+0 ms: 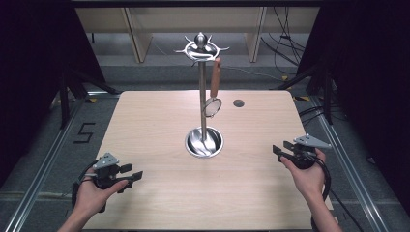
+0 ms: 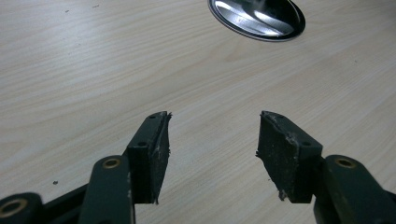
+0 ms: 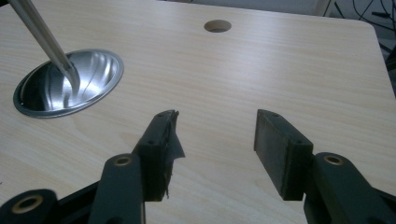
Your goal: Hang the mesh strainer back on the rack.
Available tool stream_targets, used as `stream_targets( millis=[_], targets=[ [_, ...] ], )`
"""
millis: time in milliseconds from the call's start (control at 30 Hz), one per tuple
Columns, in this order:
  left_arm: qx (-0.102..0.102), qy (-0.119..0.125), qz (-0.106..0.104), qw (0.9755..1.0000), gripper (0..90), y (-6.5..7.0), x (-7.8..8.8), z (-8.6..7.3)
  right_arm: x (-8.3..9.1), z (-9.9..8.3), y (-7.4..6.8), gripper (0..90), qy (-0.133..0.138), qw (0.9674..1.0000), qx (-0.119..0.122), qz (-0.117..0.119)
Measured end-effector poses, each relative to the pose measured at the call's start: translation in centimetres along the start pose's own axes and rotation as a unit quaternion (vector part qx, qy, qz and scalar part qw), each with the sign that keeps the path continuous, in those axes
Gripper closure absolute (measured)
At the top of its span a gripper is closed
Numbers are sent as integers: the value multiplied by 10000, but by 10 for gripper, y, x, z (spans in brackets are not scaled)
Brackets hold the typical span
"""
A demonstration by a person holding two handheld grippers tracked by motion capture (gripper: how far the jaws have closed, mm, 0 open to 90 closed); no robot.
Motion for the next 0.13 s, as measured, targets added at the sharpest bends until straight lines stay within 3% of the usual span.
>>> stream_targets(
  millis=[67,133],
  targets=[
    [-15,-25,-11,10000,425,0,1,0,2,-3,-2,505,-54,9997,-245,23],
    [-12,9,0,10000,425,0,1,1,1,-4,-1,517,-36,9998,-184,72]
  ],
)
Point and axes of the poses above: each handheld gripper's, and its own axes: x roughly backward along the jaws, z roughly out of its top, y roughly to its right, the point moved 8 cm from there along -x, roughly forward along the jaws, and after that the axes turned 1 degree about -z, right-handed, at the moved point
